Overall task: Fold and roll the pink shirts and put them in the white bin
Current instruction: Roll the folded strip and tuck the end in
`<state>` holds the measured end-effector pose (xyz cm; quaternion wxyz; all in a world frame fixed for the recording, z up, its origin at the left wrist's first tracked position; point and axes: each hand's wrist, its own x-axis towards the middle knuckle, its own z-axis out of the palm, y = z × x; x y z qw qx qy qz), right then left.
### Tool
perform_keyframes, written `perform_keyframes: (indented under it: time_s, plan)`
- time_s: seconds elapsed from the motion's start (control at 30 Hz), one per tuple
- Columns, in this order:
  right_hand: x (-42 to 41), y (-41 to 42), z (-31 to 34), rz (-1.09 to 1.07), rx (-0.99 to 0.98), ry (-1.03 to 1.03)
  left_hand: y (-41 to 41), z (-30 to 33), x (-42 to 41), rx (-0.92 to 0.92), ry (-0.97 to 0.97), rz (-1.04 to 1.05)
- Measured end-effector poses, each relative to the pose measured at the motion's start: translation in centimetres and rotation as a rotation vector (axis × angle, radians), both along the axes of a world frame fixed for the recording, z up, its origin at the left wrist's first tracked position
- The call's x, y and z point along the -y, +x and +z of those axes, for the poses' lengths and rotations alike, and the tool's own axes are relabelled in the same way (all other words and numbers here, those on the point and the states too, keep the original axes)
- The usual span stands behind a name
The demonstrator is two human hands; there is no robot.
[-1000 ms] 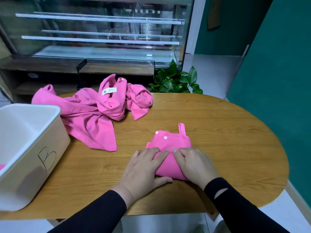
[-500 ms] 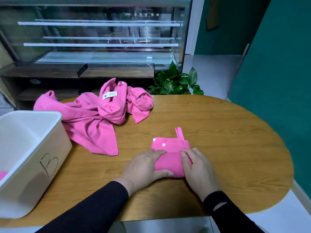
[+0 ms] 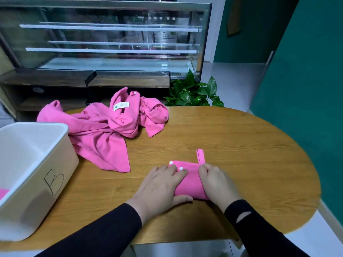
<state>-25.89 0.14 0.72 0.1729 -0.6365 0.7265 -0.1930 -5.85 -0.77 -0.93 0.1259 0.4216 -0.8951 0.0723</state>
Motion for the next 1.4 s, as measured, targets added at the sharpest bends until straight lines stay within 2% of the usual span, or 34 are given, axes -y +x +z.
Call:
perform_keyframes:
  time_s: [0.07, 0.13, 0.23, 0.33, 0.47, 0.6, 0.73, 0.83, 0.93, 1.0, 1.13, 1.27, 1.4]
  plan:
    - [-0.9, 0.2, -0.4, 0.005, -0.169, -0.21, -0.4, 0.7, 1.0, -0.02, 0.083, -0.01]
    - [-2.1, 0.7, -1.1, 0.052, -0.204, -0.321, -0.6, 1.4, 2.0, -0.065, 0.26, 0.019]
    - [-2.5, 1.0, -1.9, 0.039, -0.093, -0.32, -0.8, 1.8, 3.5, -0.12, 0.432, 0.028]
    - [-1.2, 0.9, -1.6, 0.002, -0.122, -0.306, -1.0, 1.9, 5.0, -0.15, 0.544, 0.018]
    - [0.9, 0.7, -1.0, -0.005, -0.16, -0.254, -1.1, 1.7, 6.6, -0.13, 0.518, 0.022]
    - [2.1, 0.8, -0.8, -0.001, -0.083, -0.218, -1.0, 1.1, 7.0, -0.239, 0.661, 0.058]
    - [2.1, 1.0, -1.3, -0.176, 0.175, -0.19, -1.0, 1.1, 6.8, -0.421, 0.811, 0.049]
    - [1.8, 2.1, -1.7, -0.395, 0.406, -0.26, -1.0, 0.6, 6.2, -0.583, 0.818, 0.088]
    - [1.1, 3.2, -2.1, -0.564, 0.77, -0.362, -1.4, -0.4, 5.3, -0.778, 0.819, 0.171]
    - [0.2, 4.6, -2.2, -0.575, 0.977, -0.345, -1.7, -0.7, 4.6, -0.86, 0.766, 0.24]
    - [-0.2, 6.2, -3.1, -0.448, 1.432, -0.231, -3.3, -1.6, 2.1, -0.921, 0.57, 0.325]
    - [-0.9, 4.6, -2.3, -0.282, 1.536, -0.163, -4.9, -2.4, -1.3, -1.03, 0.578, 0.243]
    - [-1.9, 2.4, -0.6, -0.188, 1.483, -0.071, -4.7, -2.0, -3.5, -0.963, 0.623, 0.101]
